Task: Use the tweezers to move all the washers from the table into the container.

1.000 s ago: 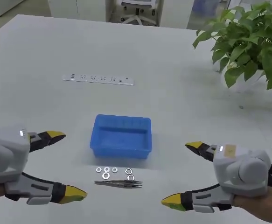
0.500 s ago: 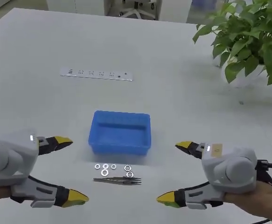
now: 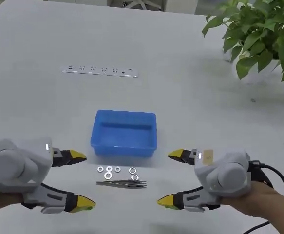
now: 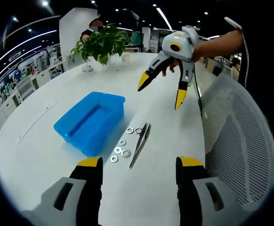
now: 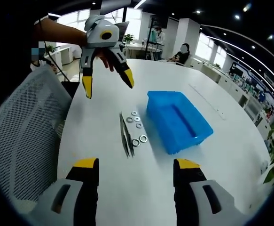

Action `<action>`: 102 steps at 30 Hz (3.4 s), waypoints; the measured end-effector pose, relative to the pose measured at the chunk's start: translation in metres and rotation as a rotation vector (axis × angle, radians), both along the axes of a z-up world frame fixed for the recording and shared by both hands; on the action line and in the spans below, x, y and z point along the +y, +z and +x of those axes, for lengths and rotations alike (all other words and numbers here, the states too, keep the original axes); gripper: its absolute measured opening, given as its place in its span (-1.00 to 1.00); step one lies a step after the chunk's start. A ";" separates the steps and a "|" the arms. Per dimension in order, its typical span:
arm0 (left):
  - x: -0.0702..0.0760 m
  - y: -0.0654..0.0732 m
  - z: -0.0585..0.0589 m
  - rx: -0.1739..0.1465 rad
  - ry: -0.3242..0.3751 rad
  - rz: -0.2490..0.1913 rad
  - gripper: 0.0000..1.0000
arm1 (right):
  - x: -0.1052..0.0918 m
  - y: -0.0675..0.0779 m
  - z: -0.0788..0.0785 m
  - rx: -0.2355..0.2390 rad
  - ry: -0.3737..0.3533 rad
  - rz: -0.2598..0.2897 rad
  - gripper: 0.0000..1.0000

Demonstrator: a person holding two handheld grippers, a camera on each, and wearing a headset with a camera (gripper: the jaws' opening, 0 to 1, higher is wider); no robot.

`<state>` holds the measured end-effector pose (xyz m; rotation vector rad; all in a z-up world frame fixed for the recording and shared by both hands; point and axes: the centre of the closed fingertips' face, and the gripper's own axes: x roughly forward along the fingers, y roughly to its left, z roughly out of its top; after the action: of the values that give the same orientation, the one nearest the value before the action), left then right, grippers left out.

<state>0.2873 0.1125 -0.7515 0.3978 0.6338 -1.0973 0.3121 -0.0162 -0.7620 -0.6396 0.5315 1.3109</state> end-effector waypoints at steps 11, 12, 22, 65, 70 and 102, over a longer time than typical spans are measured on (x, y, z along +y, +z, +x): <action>-0.005 -0.018 0.000 0.035 -0.064 0.051 -0.12 | 0.017 -0.013 -0.001 -0.003 0.072 -0.026 -0.06; -0.005 -0.019 0.001 0.032 -0.068 0.057 -0.18 | 0.019 -0.014 -0.001 0.001 0.081 -0.033 -0.09; -0.001 -0.031 0.010 0.021 -0.080 0.111 -0.47 | 0.035 -0.026 -0.007 0.027 0.148 -0.063 -0.38; -0.011 -0.063 0.020 0.070 -0.236 0.217 -0.86 | 0.055 -0.052 -0.004 0.100 0.178 -0.140 -0.76; -0.011 -0.062 0.018 0.067 -0.256 0.227 -0.87 | 0.055 -0.052 -0.004 0.096 0.181 -0.145 -0.76; -0.012 -0.024 0.003 0.080 -0.249 0.225 -0.90 | 0.076 -0.049 -0.015 0.068 0.273 -0.144 -0.68</action>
<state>0.2902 0.1005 -0.7758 0.6428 0.7977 -1.2880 0.2974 0.0599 -0.8112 -0.8103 0.6135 1.5645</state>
